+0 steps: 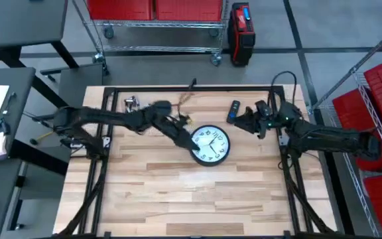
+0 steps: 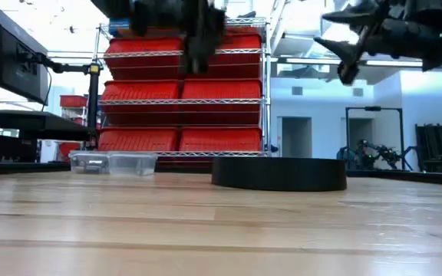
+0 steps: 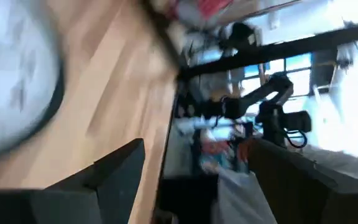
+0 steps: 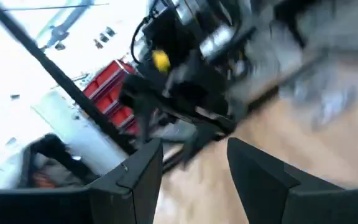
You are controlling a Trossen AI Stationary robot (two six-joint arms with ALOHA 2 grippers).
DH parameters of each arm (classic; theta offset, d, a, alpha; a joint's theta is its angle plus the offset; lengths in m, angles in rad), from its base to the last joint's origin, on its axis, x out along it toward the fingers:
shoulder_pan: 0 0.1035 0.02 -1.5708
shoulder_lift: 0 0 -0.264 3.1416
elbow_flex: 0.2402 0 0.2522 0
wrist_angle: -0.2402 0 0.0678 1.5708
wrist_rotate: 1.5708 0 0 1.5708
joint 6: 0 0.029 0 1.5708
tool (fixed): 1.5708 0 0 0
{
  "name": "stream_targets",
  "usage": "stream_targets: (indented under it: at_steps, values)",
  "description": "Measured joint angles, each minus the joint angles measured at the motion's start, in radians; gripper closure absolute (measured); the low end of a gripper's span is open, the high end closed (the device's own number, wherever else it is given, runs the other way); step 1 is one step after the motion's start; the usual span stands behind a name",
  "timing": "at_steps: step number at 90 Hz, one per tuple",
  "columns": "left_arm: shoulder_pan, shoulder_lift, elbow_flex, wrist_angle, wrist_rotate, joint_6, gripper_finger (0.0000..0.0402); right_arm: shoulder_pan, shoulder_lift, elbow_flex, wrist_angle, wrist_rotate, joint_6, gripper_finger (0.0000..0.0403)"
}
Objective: Insert battery
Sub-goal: Return to Home Position
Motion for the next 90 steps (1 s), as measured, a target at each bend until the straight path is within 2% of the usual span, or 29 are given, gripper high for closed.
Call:
stream_targets:
  at_steps: [8, 17, 23, 32, 36, 42, 53, 61, 76, 90]
  values:
    - [-0.024, -0.086, 0.015, -0.104, -0.11, 0.194, 0.013, 0.029, 0.001, 0.009, -0.038, 0.061, -0.185, 0.0233]
    - [-0.043, -0.158, 0.016, -0.18, -0.195, 0.356, 0.013, 0.045, 0.007, 0.028, -0.153, 0.168, -0.23, 0.0253]
    - [-0.044, -0.2, 0.017, -0.23, -0.239, 0.402, 0.0133, 0.048, 0.003, 0.035, -0.238, 0.189, -0.231, 0.0291]
    - [-0.037, -0.243, 0.017, -0.306, -0.291, 0.442, 0.0156, 0.076, -0.039, 0.036, -0.349, 0.175, -0.229, 0.0372]
    - [-0.031, -0.26, 0.017, -0.33, -0.3, 0.457, 0.0172, 0.097, -0.076, 0.036, -0.398, 0.175, -0.228, 0.0389]
    - [-0.021, -0.287, 0.017, -0.35, -0.305, 0.479, 0.0196, 0.134, -0.149, 0.036, -0.481, 0.233, -0.205, 0.0393]
    - [0.003, -0.318, 0.017, -0.361, -0.338, 0.514, 0.023, 0.223, -0.327, 0.036, -0.682, 0.435, -0.202, 0.0401]
    - [0.013, -0.326, 0.017, -0.363, -0.356, 0.535, 0.0243, 0.281, -0.437, 0.02, -0.741, 0.535, -0.214, 0.0397]
    - [0.027, -0.318, 0.017, -0.387, -0.387, 0.537, 0.0247, 0.339, -0.548, -0.045, -0.646, 0.619, -0.242, 0.0393]
    - [0.031, -0.311, 0.016, -0.39, -0.39, 0.494, 0.0248, 0.349, -0.579, -0.11, -0.628, 0.641, -0.227, 0.0392]
